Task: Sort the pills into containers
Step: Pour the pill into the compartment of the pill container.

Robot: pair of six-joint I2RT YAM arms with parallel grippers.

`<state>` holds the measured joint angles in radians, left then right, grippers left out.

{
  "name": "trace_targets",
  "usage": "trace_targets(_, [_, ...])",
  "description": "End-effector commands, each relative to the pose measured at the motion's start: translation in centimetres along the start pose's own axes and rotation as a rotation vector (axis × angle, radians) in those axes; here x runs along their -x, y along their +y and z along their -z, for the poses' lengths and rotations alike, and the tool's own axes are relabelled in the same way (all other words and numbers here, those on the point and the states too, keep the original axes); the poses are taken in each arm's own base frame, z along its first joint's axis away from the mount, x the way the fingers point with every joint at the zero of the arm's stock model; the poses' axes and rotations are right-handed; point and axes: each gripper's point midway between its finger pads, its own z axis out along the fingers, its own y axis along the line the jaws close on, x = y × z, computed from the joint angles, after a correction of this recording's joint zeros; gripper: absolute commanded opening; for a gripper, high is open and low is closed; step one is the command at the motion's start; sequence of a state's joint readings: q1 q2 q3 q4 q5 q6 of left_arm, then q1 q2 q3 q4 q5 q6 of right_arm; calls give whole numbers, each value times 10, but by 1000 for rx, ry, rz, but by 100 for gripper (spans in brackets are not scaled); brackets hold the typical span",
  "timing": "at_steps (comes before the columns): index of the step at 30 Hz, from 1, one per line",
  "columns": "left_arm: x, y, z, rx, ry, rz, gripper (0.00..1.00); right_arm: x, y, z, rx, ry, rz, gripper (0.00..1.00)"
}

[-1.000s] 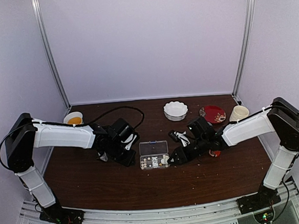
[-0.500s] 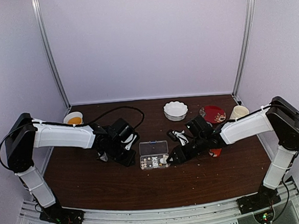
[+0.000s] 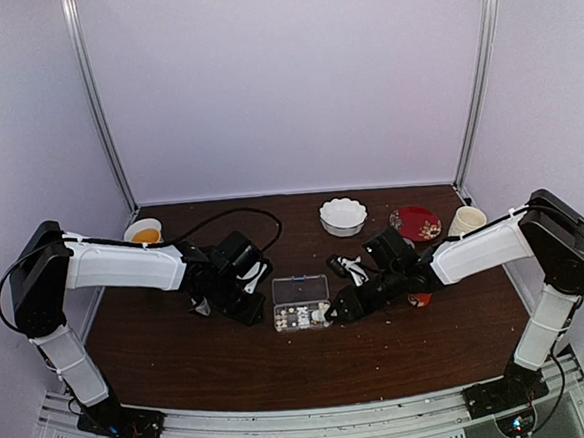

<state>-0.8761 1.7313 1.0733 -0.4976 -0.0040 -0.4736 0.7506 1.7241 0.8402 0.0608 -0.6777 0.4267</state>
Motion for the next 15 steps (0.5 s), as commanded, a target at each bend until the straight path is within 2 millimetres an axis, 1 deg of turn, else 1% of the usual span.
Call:
trace_targets(1, [9,0,4,-10,-36,10,6,-2,-11,-3,-71,34,14,0])
trace_targets(3, [6,3,2,8,-23,11,6,-3,4,-1,23,11,13,0])
trace_targets(4, [5,3,1,11,-17,10,6,3,11,3,62,-33,10,0])
trace_targets(5, [4,4,0,15,-14,10,6,10,13,5,61,-63,10,0])
trace_targets(6, [3,5,-1,18,-11,11,6,11,6,4,18,-58,11,0])
trace_targets(7, [3,5,-1,21,-11,9,6,8,-5,1,-45,-24,13,0])
trace_targets(8, [3,6,-1,25,-12,10,6,1,-12,-3,-82,28,17,0])
trace_targets(9, [3,6,-2,27,-12,9,6,-5,-9,-4,-52,54,17,0])
trace_targets(10, [4,6,-1,26,-11,9,6,2,4,-3,30,0,12,0])
trace_targets(11, [3,6,-2,25,-10,7,6,7,13,1,81,-45,2,0])
trace_targets(12, [3,6,-1,25,-9,8,6,9,14,3,85,-67,-3,0])
trace_targets(15, [4,7,-1,31,-11,9,6,-5,-14,-4,-95,47,14,0])
